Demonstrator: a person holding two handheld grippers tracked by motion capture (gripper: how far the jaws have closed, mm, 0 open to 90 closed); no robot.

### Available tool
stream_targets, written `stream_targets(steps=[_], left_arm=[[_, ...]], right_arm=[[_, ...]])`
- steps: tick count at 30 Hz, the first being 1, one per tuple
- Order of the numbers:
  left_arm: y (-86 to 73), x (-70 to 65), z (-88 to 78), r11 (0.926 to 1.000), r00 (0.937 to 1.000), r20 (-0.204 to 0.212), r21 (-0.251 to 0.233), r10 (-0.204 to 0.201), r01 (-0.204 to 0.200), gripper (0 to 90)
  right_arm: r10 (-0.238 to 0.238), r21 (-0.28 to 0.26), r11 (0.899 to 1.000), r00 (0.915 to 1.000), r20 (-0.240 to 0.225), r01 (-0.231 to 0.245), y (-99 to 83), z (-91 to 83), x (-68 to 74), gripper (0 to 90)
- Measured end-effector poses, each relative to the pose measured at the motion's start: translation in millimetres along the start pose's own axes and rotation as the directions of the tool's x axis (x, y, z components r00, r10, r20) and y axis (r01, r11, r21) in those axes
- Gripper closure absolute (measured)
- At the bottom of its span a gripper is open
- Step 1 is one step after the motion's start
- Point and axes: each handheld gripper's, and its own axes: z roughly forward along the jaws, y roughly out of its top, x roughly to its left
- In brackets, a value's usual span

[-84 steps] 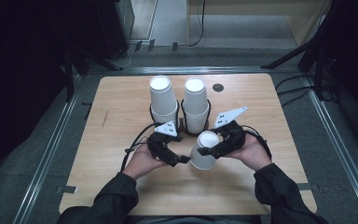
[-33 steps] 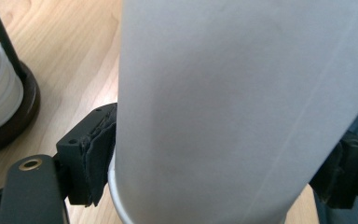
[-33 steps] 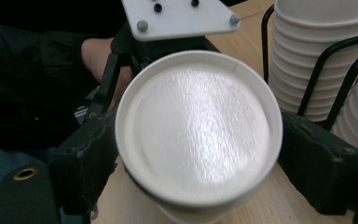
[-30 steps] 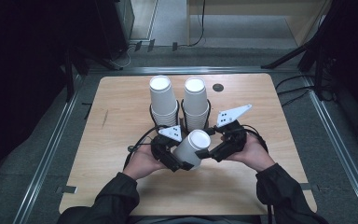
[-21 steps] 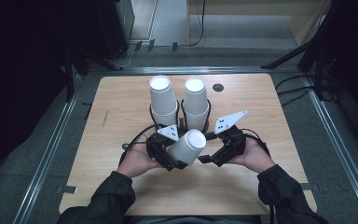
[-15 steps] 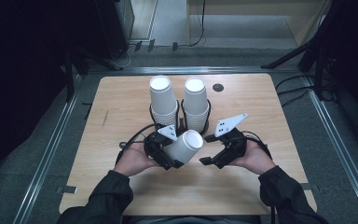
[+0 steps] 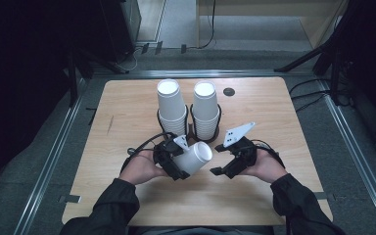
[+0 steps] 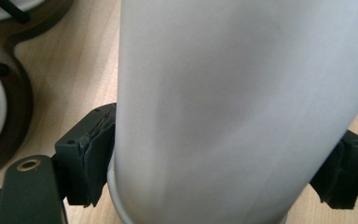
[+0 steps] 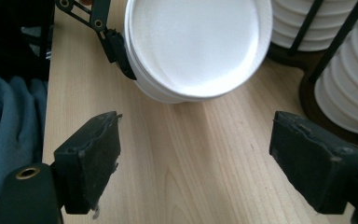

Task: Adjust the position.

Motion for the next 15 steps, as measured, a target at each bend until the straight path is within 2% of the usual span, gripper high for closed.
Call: stream_targets(steps=[4, 7, 11, 15], left_arm=[[3.5, -4.4, 4.7, 0.9995, 0.9994, 0.024, 0.019, 0.025, -0.025, 14.6], [6.6, -9.1, 7.8, 0.9988, 0.9983, 0.041, 0.026, 0.041, -0.042, 14.5], [10.9, -14.4, 12.5, 0.9970, 0.9968, 0.051, 0.044, 0.061, -0.063, 14.2], [13.8, -18.3, 15.8, 0.9952, 0.9950, 0.058, 0.050, 0.081, -0.084, 14.1]], right_arm=[[0.003, 0.031, 1.000, 0.9999, -0.016, -0.003, 0.3, 5.6, -0.2, 16.9], [-0.008, 0.023, 1.000, 0.9995, -0.029, 0.008, 2.5, 6.8, 0.4, 16.9], [-0.039, 0.015, 0.999, 0.9980, -0.050, 0.039, 7.0, 9.0, 2.5, 16.9], [-0.075, 0.038, 0.996, 0.9944, -0.074, 0.078, 15.4, 15.4, 7.1, 16.9]])
